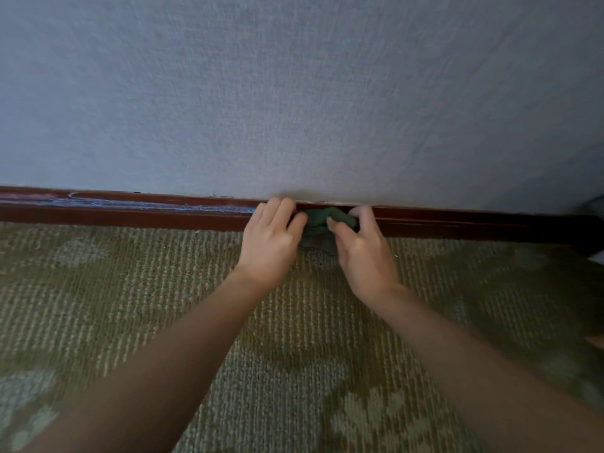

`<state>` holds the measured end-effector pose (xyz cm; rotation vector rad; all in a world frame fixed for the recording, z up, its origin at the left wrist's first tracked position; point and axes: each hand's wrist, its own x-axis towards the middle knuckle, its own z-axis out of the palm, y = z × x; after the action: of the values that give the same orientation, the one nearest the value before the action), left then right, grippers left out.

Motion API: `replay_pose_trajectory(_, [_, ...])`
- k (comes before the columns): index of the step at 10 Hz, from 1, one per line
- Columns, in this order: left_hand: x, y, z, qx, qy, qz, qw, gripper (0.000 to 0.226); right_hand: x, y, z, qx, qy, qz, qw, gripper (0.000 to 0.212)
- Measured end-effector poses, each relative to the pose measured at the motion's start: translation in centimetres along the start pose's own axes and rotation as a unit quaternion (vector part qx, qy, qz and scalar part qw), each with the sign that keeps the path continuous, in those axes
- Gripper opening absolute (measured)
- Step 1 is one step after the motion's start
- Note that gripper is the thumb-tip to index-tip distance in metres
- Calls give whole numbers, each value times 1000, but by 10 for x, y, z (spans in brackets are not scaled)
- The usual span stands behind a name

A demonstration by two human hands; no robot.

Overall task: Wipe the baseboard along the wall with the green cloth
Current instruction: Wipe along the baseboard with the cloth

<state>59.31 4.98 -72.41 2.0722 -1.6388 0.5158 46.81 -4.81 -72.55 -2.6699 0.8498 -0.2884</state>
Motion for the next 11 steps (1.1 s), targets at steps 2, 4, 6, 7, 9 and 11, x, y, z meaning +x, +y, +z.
replay_pose_trajectory(2, [-14,-29,-8,31,-15,20,999,10,3,-25,13,53,4,-6,999,25])
replay_pose_trajectory(4, [-10,-20,-12,23,-39,-6,999,10,4,-21,4,54,26,-26,998,31])
replay_pose_trajectory(6, [5,16,4,0,-35,-4,999,7,-2,14,-8,88,37,22,995,16])
replay_pose_trajectory(7, [0,3,3,-11,-20,23,999,8,-2,3,-2,121,61,25,991,13])
replay_pose_trajectory(9, [-12,-19,-12,-6,-39,-15,999,14,10,-34,-2,81,23,28,996,10])
replay_pose_trajectory(11, [-34,-14,-25,-80,-57,-34,995,14,-21,-42,-7,133,31,25,990,31])
